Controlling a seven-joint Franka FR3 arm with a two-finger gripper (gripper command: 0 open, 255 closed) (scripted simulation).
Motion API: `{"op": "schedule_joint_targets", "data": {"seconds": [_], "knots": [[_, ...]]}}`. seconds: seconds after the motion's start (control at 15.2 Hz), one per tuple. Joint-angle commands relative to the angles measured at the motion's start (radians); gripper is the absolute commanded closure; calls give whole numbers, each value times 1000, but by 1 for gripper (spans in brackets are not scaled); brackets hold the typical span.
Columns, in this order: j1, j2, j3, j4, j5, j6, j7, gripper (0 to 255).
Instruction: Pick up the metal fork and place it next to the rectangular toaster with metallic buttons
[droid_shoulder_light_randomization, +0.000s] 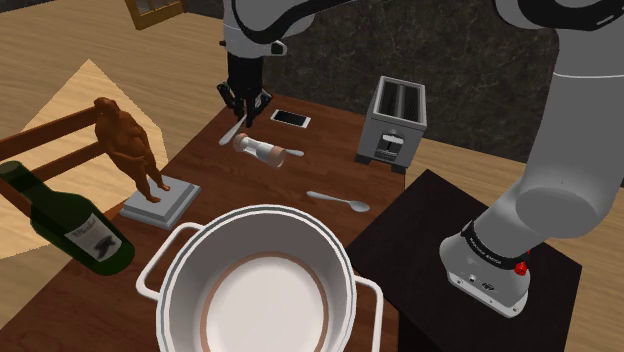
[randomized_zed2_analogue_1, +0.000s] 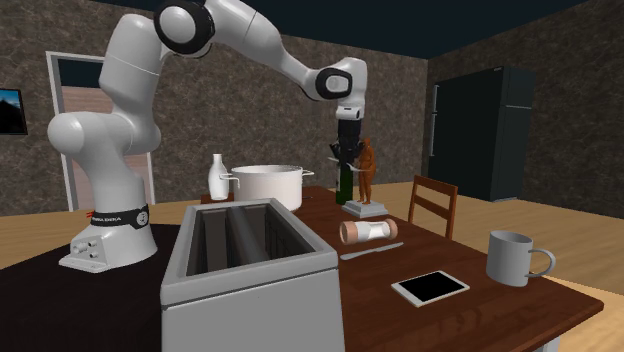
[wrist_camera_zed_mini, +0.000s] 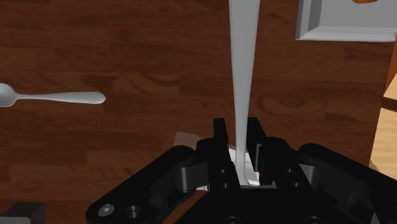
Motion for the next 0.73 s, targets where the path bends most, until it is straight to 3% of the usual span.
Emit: {"op": "schedule_joint_targets", "data": {"seconds": [0.0, 0.53, 0.66], "knots": [[0, -7, 2, 16, 3, -23, 1, 255], [-1, -34, 10, 83, 15, -113, 4, 255], [-49, -120, 19, -35, 56, -78, -34, 255]]}}
